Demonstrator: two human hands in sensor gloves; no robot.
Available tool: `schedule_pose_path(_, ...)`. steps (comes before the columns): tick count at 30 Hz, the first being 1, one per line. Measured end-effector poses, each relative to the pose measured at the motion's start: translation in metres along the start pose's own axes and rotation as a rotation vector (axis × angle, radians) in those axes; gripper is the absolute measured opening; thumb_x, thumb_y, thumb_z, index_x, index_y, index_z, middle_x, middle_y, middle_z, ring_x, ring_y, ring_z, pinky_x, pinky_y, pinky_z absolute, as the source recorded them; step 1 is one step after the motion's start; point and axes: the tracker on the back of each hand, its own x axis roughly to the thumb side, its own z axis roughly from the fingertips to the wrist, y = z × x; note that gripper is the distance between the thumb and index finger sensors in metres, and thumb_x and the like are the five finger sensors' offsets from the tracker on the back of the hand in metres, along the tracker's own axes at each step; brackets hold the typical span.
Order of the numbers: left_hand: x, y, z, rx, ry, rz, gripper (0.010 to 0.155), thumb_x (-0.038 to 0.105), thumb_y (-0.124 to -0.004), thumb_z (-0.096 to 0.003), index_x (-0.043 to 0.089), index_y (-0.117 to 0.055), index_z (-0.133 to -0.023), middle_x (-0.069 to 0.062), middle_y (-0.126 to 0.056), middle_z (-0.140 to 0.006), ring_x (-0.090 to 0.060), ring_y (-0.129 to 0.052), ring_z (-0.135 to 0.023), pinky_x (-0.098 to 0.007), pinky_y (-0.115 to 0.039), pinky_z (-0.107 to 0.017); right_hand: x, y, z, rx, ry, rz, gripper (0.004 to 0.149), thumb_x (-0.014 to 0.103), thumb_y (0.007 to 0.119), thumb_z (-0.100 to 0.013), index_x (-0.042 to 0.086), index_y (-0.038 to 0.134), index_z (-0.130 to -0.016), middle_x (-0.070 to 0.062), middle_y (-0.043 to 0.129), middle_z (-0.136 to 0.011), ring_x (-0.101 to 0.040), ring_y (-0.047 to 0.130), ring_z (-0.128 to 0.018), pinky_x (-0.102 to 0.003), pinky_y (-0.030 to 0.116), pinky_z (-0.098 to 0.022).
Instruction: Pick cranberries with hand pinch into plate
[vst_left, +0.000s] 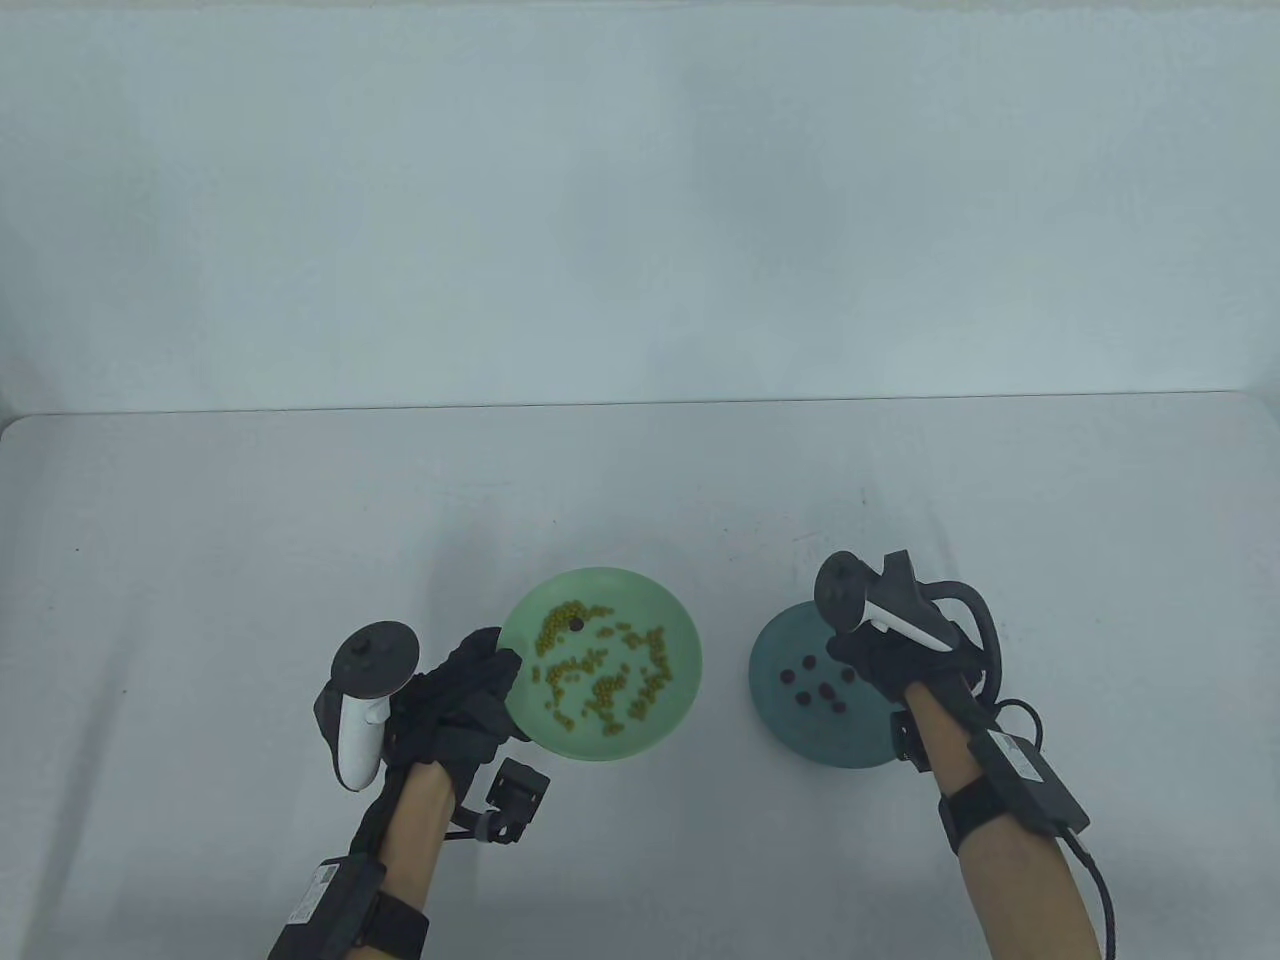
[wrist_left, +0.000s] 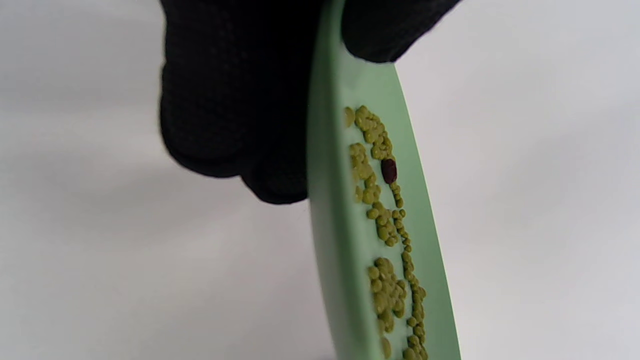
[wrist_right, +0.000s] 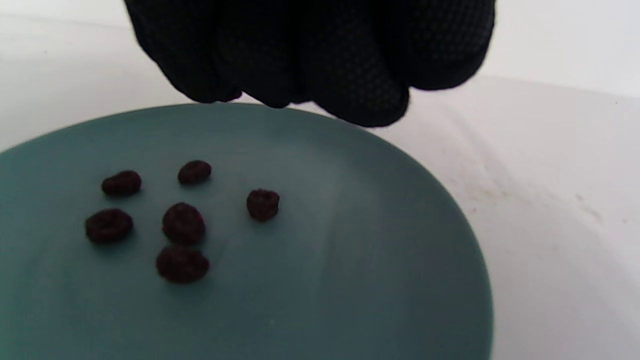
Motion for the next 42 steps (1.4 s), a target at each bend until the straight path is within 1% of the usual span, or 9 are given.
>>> schedule_pose_path(10, -0.001, 0.001, 0.000, 0.001, 0.004, 0.008, 0.053, 0.023, -0.066, -0.0603, -0.003, -0.056, -0.106, -0.019, -0.083, -0.089, -0.025, -0.109, -0.055, -0.033, -0.097, -0.041, 0.001, 0.018, -0.011, 0.051, 0.013, -0.003, 0.049, 0.047, 0.081, -0.049, 0.015, 0.085, -0.086, 0.011, 0.093, -0.051, -0.008, 0.098, -0.043, -0.032, 0.088, -0.040)
schedule_pose_path(15, -0.001, 0.001, 0.000, 0.002, 0.006, 0.008, 0.053, 0.023, -0.066, -0.0603, -0.002, -0.055, -0.106, -0.019, -0.083, -0.089, -0.025, -0.109, -0.055, -0.033, -0.097, -0.041, 0.001, 0.017, -0.012, 0.055, 0.014, -0.025, 0.050, 0.049, 0.079, -0.049, 0.017, 0.084, -0.088, 0.011, 0.093, -0.053, -0.009, 0.098, -0.044, -0.033, 0.087, -0.041)
schedule_pose_path(18, -0.001, 0.001, 0.000, 0.002, 0.007, 0.011, 0.053, 0.023, -0.066, -0.0603, -0.002, -0.055, -0.106, -0.019, -0.083, -0.089, -0.025, -0.109, -0.055, -0.033, -0.097, -0.041, -0.001, 0.012, -0.009, 0.039, 0.018, -0.015, 0.053, 0.049, 0.079, -0.049, 0.017, 0.082, -0.091, 0.011, 0.092, -0.055, -0.009, 0.098, -0.046, -0.033, 0.087, -0.042)
schedule_pose_path(23, -0.001, 0.001, 0.000, 0.001, 0.008, 0.010, 0.053, 0.023, -0.066, -0.0604, -0.003, -0.055, -0.106, -0.019, -0.083, -0.089, -0.025, -0.109, -0.055, -0.033, -0.097, -0.041, -0.004, -0.012, 0.000, -0.013, 0.013, -0.023, 0.052, 0.049, 0.078, -0.050, 0.017, 0.082, -0.091, 0.011, 0.092, -0.055, -0.009, 0.098, -0.045, -0.033, 0.087, -0.042)
schedule_pose_path(30, -0.001, 0.001, 0.000, -0.004, 0.011, 0.011, 0.053, 0.023, -0.066, -0.0604, -0.002, -0.055, -0.106, -0.019, -0.083, -0.089, -0.025, -0.109, -0.055, -0.033, -0.097, -0.041, 0.012, -0.069, 0.027, -0.138, -0.062, 0.006, 0.050, 0.049, 0.078, -0.051, 0.018, 0.083, -0.090, 0.011, 0.093, -0.054, -0.010, 0.098, -0.045, -0.033, 0.087, -0.041)
schedule_pose_path(32, -0.001, 0.000, -0.001, -0.006, 0.010, 0.010, 0.053, 0.023, -0.066, -0.0603, -0.002, -0.055, -0.106, -0.019, -0.083, -0.089, -0.025, -0.109, -0.055, -0.032, -0.097, -0.041, 0.024, -0.086, 0.036, -0.176, -0.095, 0.022, 0.050, 0.049, 0.077, -0.051, 0.018, 0.083, -0.090, 0.011, 0.093, -0.055, -0.010, 0.098, -0.045, -0.033, 0.087, -0.041)
schedule_pose_path(36, -0.001, -0.001, -0.001, -0.011, 0.009, 0.010, 0.053, 0.023, -0.066, -0.0603, -0.003, -0.055, -0.106, -0.019, -0.083, -0.089, -0.025, -0.110, -0.055, -0.032, -0.097, -0.041, 0.051, -0.109, 0.049, -0.233, -0.170, 0.054, 0.050, 0.049, 0.077, -0.051, 0.019, 0.082, -0.091, 0.011, 0.093, -0.055, -0.010, 0.099, -0.045, -0.033, 0.087, -0.041)
schedule_pose_path(38, -0.001, -0.002, -0.001, -0.015, 0.008, 0.008, 0.053, 0.023, -0.066, -0.0604, -0.003, -0.055, -0.106, -0.019, -0.083, -0.089, -0.025, -0.110, -0.055, -0.032, -0.097, -0.041, 0.068, -0.116, 0.054, -0.262, -0.213, 0.055, 0.050, 0.049, 0.076, -0.052, 0.021, 0.081, -0.093, 0.011, 0.093, -0.055, -0.010, 0.099, -0.045, -0.033, 0.087, -0.041)
schedule_pose_path(42, -0.001, -0.004, -0.001, -0.022, 0.007, 0.004, 0.053, 0.023, -0.066, -0.0604, -0.003, -0.055, -0.106, -0.019, -0.083, -0.089, -0.025, -0.110, -0.055, -0.032, -0.097, -0.041, 0.102, -0.121, 0.061, -0.289, -0.294, 0.071, 0.051, 0.049, 0.076, -0.052, 0.022, 0.079, -0.095, 0.010, 0.093, -0.055, -0.010, 0.099, -0.045, -0.033, 0.087, -0.041)
